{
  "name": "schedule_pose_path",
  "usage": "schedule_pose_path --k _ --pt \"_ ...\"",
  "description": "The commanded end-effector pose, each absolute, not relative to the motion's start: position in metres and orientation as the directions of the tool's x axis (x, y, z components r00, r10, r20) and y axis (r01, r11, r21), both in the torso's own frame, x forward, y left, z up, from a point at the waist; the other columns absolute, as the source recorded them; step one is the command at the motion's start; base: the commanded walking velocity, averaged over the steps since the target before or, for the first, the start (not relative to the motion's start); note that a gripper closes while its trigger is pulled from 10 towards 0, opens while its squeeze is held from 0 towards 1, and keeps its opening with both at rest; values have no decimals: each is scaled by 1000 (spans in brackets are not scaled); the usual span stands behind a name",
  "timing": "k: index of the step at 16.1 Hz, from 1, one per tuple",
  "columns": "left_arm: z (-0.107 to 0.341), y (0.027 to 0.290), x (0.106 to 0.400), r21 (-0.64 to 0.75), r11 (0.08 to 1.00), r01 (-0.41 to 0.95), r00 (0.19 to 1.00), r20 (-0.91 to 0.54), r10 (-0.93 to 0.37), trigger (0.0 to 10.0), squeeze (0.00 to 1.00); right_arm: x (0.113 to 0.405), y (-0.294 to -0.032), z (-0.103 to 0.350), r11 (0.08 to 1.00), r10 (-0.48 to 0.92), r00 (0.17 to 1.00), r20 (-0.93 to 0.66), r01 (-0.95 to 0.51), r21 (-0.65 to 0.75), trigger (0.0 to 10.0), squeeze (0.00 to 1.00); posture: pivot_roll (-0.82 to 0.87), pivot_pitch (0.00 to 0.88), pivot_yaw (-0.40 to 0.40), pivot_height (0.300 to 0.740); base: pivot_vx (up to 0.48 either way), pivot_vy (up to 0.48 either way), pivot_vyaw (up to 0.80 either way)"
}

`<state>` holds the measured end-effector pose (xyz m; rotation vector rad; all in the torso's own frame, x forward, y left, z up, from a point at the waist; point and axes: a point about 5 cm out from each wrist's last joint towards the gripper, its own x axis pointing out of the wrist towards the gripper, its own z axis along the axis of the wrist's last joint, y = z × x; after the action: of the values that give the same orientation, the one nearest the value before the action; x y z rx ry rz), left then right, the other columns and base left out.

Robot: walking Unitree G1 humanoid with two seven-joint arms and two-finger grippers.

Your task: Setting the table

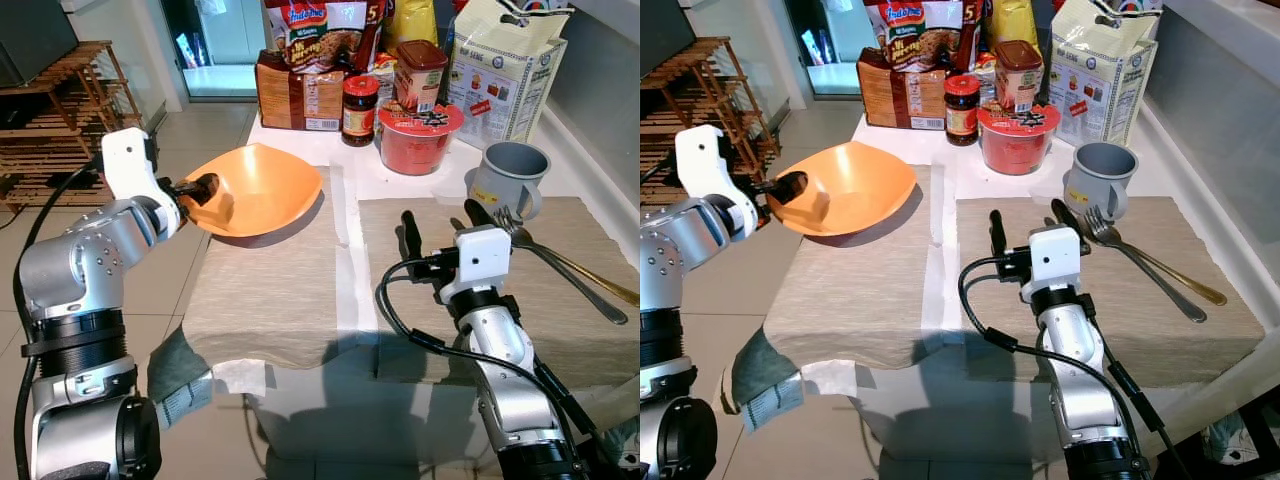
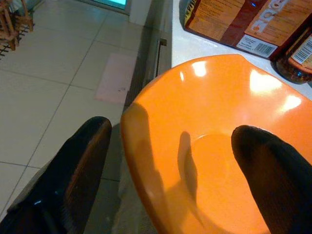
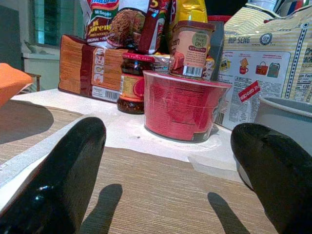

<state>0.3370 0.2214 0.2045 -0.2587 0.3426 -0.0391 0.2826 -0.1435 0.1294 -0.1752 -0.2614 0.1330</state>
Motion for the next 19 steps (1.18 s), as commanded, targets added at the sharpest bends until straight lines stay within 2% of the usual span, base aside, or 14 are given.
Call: schedule_pose_path --k 1,11,19 --pt "204 222 336 -249 968 -15 940 -335 -71 10000 0 282 -143 115 976 156 973 172 -125 -177 10000 0 -87 0 79 740 0 0 0" --pt "193 214 337 -249 968 -13 922 -378 -85 10000 0 280 -146 114 976 151 976 158 -122 -181 10000 0 -99 0 84 740 0 0 0" --pt "187 206 338 -324 946 -15 904 -408 -126 10000 0 280 -145 114 975 155 976 151 -126 -185 10000 0 -101 0 82 740 0 0 0"
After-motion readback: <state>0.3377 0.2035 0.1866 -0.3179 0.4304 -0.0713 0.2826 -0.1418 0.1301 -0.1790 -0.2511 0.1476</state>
